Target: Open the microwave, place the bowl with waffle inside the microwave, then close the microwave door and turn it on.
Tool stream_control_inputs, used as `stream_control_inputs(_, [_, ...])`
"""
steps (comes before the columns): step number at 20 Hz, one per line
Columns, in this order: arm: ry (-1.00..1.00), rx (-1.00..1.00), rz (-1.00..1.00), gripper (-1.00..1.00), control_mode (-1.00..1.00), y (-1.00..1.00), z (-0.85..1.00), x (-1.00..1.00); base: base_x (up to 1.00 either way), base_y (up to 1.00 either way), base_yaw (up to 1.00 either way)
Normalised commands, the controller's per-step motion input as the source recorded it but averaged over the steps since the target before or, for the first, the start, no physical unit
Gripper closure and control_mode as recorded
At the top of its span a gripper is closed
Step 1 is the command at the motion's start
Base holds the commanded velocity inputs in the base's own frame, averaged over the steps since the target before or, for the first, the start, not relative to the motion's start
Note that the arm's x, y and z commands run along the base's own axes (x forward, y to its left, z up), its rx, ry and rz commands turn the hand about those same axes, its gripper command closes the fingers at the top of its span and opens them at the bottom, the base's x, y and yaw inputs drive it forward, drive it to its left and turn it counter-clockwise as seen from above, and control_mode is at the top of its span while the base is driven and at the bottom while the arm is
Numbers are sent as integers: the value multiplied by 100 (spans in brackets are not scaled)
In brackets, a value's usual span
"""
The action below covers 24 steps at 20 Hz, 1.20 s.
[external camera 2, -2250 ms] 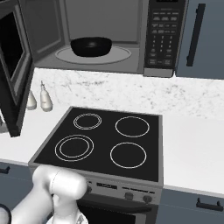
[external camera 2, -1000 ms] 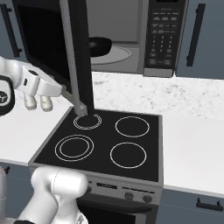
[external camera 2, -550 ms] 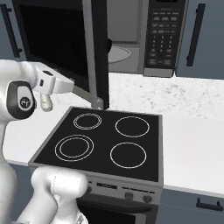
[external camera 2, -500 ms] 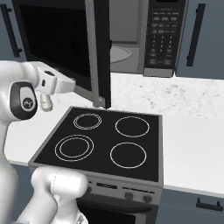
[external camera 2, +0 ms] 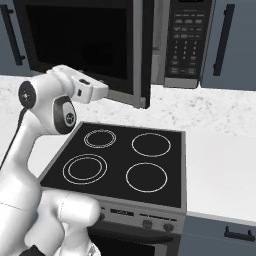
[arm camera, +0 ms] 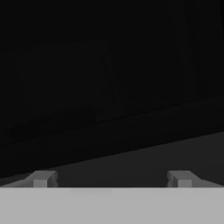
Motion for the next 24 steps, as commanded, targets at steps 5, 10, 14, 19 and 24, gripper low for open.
stream_control_inputs(5, [-2,1,13,-100,-100,-18,29,44,0,0,0])
stream_control_inputs(10, [0,3,13,-100,-100,-8,37,29,0,0,0])
stream_control_inputs(14, [0,1,12,-100,-100,-6,30,18,0,0,0])
stream_control_inputs(19, [0,0,11,-100,-100,-2,13,25,0,0,0])
stream_control_inputs(24, [0,0,6,-100,-100,0,0,30,0,0,0])
